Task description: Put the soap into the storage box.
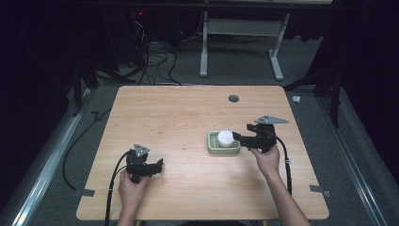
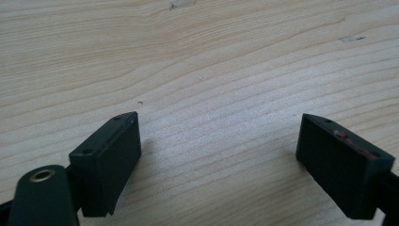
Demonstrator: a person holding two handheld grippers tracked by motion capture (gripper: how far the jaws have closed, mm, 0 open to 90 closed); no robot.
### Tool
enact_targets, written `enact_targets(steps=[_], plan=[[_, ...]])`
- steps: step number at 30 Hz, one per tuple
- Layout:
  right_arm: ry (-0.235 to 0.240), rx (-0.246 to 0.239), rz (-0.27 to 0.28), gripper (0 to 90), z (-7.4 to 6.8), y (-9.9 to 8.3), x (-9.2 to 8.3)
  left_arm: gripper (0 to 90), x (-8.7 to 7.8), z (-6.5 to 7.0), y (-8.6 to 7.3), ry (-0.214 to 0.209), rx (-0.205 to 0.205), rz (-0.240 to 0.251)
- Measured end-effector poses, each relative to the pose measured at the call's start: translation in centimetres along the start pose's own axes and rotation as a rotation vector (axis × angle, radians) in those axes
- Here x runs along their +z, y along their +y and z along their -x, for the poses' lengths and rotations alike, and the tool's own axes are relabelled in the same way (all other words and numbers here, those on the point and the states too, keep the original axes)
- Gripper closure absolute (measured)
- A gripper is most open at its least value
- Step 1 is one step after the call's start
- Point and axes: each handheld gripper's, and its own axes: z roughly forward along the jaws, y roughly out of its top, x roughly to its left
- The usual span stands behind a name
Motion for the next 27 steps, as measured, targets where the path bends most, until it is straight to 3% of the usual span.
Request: enact_targets(steps=[27], plan=[[-0.027,0.014,0.02,25.6,0.9,-0.7,-2.8,15.0,0.0,0.0,0.0,0.0,0.002,-0.002]])
